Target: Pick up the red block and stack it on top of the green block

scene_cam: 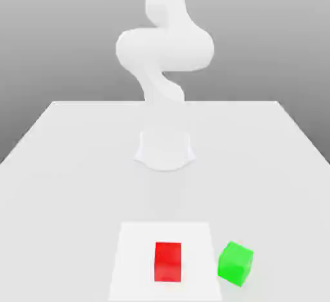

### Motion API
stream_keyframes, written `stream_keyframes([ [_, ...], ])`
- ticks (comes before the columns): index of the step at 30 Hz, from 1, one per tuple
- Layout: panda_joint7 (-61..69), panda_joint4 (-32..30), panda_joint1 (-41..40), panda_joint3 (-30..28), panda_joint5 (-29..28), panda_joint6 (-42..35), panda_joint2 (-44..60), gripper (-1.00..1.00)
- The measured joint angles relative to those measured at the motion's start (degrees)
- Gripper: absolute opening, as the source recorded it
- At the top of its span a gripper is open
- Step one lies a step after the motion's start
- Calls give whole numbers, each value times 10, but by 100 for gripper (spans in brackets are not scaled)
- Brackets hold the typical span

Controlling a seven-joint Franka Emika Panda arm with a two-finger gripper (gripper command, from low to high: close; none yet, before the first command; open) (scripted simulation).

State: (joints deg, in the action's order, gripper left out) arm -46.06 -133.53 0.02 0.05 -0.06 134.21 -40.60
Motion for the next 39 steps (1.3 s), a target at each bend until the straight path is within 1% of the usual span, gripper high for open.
stream_keyframes([
  [22,-17,-153,2,5,-1,217,461,0],
  [27,-19,-146,4,3,-2,298,564,0],
  [28,-20,-144,3,3,-3,314,583,-100],
  [35,-21,-143,2,4,-5,317,586,-100],
  [39,-19,-154,1,6,-3,259,518,-100],
])
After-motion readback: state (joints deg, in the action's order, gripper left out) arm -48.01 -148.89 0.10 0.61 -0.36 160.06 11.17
